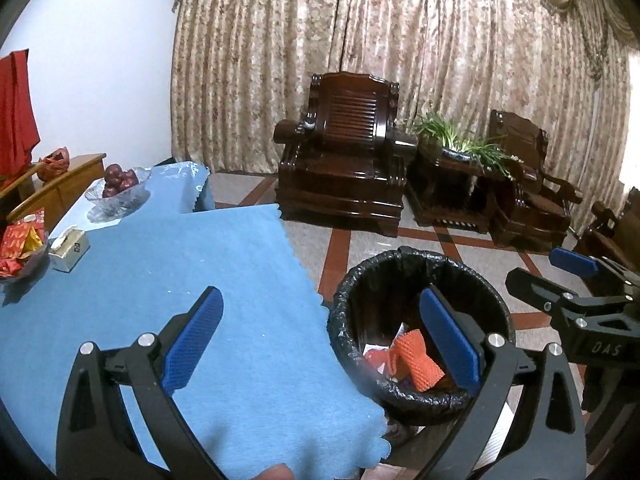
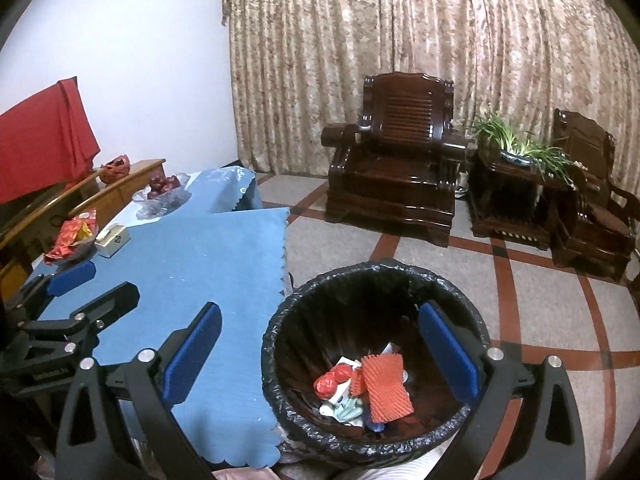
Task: Collect trash
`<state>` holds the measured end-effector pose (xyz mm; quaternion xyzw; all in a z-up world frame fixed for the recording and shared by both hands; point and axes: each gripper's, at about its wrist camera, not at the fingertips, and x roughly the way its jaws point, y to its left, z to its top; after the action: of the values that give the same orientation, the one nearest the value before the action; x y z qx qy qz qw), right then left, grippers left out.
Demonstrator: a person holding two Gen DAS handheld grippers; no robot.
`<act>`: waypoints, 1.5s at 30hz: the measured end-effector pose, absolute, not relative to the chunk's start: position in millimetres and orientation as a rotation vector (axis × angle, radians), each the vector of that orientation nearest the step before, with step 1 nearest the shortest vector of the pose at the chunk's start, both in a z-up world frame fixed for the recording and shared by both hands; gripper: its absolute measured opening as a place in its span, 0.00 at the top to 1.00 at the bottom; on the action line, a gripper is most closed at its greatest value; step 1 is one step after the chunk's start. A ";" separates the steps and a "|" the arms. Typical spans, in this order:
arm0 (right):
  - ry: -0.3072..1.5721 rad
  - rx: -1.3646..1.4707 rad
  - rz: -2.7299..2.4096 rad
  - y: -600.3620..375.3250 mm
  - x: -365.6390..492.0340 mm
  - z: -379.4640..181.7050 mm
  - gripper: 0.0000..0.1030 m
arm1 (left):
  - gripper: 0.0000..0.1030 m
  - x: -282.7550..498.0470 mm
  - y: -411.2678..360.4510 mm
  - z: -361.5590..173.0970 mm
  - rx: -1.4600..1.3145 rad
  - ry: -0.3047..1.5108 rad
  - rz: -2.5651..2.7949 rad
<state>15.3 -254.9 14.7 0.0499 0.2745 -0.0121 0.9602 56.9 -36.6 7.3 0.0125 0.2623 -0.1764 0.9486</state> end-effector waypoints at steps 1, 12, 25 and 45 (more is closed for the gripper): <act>0.555 0.101 -0.024 -254.4 15.0 15.2 0.06 | 0.07 56.5 -35.9 8.2 0.025 0.531 -0.358; 0.549 0.098 -0.025 -250.1 12.6 16.1 0.06 | 0.07 50.8 -32.7 13.8 0.019 0.516 -0.350; 0.550 0.099 -0.024 -250.3 12.5 15.4 0.06 | 0.07 50.1 -32.3 12.9 0.020 0.517 -0.352; 0.550 0.096 -0.024 -249.1 11.9 15.9 0.06 | 0.07 49.0 -31.5 13.3 0.021 0.519 -0.353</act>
<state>11.9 -249.1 15.9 0.0474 0.2712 -0.0118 0.9613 49.0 -31.5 13.3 0.0105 0.2551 -0.1736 0.9511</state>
